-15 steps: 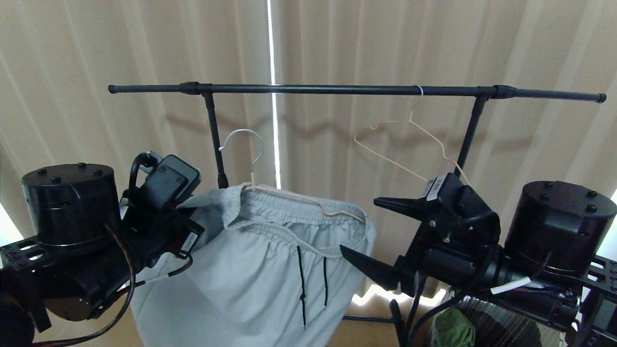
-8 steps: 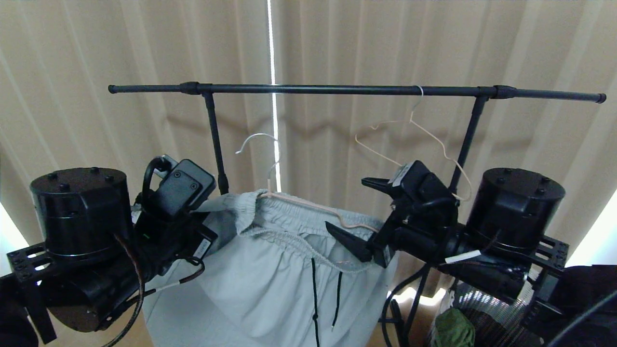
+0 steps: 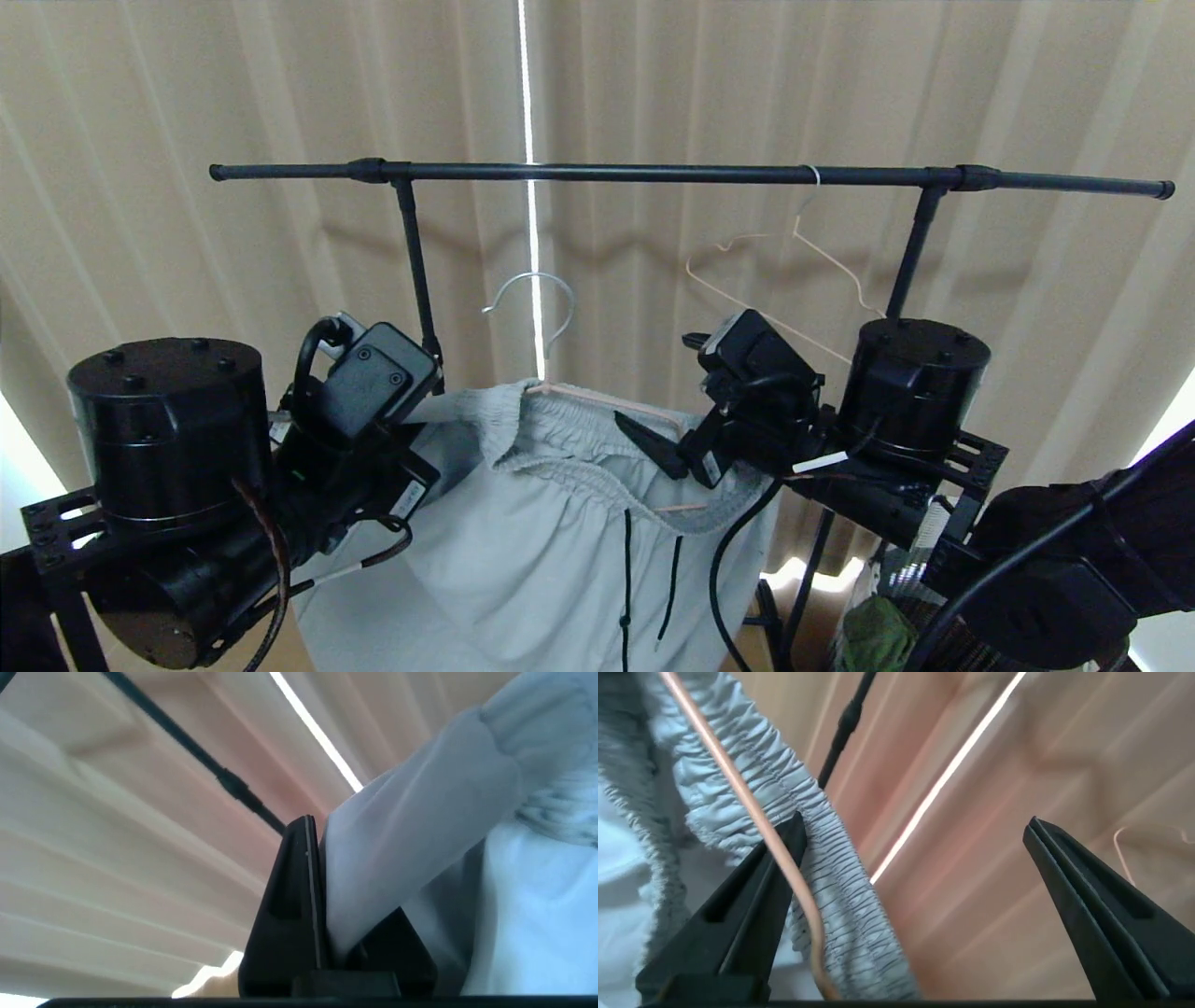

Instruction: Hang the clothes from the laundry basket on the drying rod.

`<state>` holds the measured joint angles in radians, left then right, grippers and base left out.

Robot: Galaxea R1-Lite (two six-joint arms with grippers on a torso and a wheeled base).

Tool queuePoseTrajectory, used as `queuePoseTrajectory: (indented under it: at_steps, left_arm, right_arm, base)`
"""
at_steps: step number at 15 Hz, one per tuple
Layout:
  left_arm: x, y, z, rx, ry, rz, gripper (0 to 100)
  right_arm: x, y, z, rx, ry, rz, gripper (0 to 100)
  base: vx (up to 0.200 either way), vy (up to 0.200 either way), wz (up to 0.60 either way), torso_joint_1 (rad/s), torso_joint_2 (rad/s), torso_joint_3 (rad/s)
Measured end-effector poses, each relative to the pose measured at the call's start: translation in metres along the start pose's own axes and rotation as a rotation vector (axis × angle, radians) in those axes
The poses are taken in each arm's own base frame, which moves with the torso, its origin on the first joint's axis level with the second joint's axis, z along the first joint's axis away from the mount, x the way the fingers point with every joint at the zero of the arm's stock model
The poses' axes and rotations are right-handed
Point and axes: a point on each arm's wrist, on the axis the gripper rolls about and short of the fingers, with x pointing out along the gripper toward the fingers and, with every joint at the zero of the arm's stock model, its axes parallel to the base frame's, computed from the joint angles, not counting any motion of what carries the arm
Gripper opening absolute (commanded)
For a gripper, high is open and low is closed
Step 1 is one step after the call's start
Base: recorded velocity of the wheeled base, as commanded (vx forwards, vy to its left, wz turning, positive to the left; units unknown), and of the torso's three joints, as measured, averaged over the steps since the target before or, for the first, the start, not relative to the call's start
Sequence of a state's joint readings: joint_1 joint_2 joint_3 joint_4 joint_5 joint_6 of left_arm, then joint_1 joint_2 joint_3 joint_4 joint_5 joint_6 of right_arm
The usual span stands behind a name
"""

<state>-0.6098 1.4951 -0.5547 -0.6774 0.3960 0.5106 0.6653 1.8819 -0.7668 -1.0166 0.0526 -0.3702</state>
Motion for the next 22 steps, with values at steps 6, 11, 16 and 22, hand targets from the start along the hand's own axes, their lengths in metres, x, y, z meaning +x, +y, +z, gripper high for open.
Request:
queuePoseTrajectory:
  at_steps: [6, 11, 16, 22]
  left_arm:
    - [-0.0004, -0.001, 0.0007, 0.001, -0.004, -0.005, 0]
    - [-0.0006, -0.0019, -0.0003, 0.004, -0.004, -0.013, 0]
    - [-0.0007, -0.0019, -0.0008, 0.005, -0.002, -0.012, 0]
    - [-0.0008, -0.0015, -0.0006, -0.001, -0.003, -0.008, 0]
  right_arm:
    - [0.0003, 0.0011, -0.0023, 0.0, 0.007, 0.005, 0]
    - [-0.0004, 0.0017, -0.0028, 0.0, 0.009, 0.009, 0]
    - [-0.0036, 0.0019, -0.0032, 0.001, 0.016, -0.001, 0]
    - [-0.0068, 0.0009, -0.0002, 0.0, 0.004, -0.008, 0]
  base:
    - [0.0, 0.0, 0.0, 0.0, 0.0, 0.0]
    - [0.0, 0.0, 0.0, 0.0, 0.0, 0.0]
    - [0.0, 0.0, 0.0, 0.0, 0.0, 0.0]
    - [0.0, 0.0, 0.0, 0.0, 0.0, 0.0]
